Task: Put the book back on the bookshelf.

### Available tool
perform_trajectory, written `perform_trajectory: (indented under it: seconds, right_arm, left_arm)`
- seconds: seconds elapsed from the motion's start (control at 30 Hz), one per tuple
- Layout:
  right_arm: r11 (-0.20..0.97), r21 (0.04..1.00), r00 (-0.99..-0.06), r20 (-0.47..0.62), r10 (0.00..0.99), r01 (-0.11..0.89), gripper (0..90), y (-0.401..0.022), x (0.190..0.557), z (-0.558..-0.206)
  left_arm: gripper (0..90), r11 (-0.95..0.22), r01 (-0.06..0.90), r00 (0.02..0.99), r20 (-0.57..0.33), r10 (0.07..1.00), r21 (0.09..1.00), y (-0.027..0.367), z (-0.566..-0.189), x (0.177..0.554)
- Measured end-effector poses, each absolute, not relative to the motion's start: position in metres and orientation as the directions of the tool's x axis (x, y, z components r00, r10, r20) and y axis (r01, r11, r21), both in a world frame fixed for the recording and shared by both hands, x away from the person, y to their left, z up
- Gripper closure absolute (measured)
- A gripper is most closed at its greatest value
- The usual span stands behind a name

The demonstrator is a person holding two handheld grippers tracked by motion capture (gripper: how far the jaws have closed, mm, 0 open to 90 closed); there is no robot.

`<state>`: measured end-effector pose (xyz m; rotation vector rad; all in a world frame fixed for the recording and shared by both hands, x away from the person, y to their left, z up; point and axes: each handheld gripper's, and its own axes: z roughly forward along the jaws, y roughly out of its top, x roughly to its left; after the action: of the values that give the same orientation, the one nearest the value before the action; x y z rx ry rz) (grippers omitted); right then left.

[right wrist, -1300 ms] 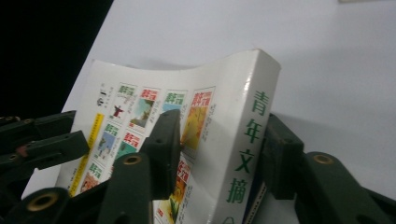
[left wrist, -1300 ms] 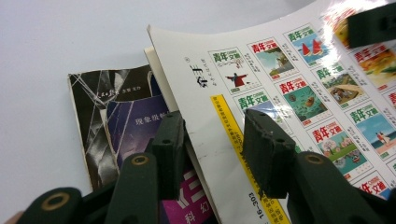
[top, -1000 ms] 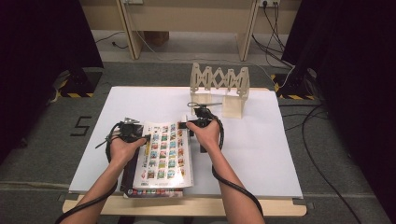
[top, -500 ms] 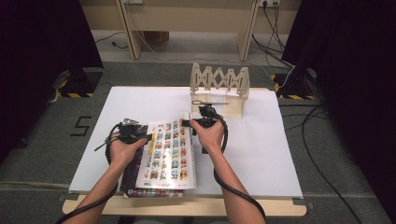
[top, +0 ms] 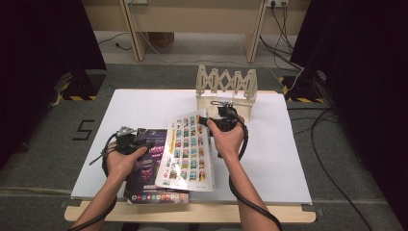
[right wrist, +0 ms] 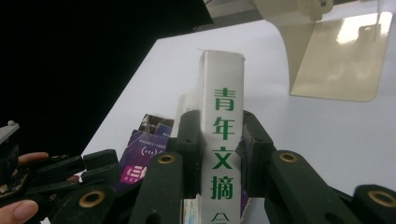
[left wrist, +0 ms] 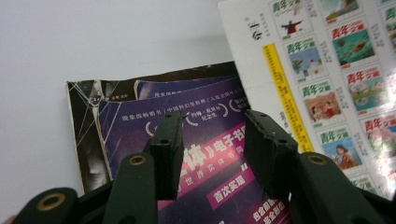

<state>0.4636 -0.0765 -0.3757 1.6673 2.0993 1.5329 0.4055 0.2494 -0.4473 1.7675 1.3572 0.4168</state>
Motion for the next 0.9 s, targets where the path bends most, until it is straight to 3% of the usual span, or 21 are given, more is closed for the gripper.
perform_trajectory:
  seconds: [0.3,0.9]
  right_arm:
    - [-0.069,0.793,-0.443,0.407,0.798,0.605,74.1,-0.083,0.449,-0.348]
    - [-0.098,0.883,-0.457,0.329,0.826,0.459,74.2,-0.102,0.43,-0.306]
  left_arm:
    - [57.2,-0.052,0.619,0.358,-0.222,0.907,0.784,0.252,-0.447,0.403]
    - [57.7,-0.047,0.611,0.358,-0.222,0.907,0.79,0.253,-0.448,0.398]
